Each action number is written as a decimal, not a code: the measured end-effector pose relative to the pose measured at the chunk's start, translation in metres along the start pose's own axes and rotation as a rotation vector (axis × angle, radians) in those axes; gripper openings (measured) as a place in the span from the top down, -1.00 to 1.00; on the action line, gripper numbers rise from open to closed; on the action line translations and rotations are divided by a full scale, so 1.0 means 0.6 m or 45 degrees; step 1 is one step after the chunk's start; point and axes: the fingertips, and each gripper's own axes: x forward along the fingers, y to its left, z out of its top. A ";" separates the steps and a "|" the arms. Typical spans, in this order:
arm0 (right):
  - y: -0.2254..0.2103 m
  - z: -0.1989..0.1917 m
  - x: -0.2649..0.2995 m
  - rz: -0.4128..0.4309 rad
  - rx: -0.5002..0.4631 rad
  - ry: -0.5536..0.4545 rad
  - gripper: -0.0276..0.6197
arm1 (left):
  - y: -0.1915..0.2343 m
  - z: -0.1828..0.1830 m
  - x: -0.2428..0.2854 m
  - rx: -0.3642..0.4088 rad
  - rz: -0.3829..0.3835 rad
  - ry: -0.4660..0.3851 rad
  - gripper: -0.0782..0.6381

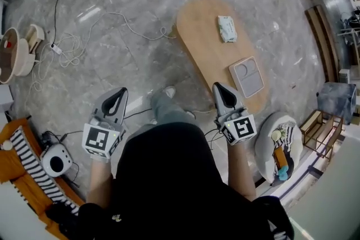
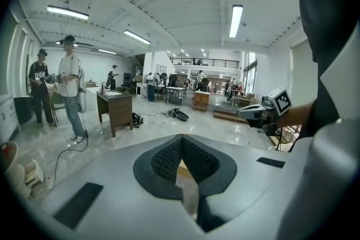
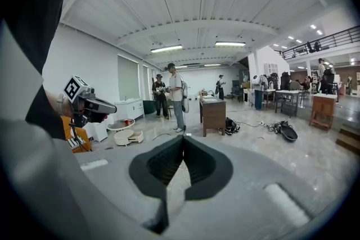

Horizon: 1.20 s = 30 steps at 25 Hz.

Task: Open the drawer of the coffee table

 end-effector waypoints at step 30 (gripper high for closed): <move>-0.176 -0.246 0.164 -0.635 0.631 0.245 0.91 | 0.158 -0.042 0.557 0.185 -0.601 0.451 0.74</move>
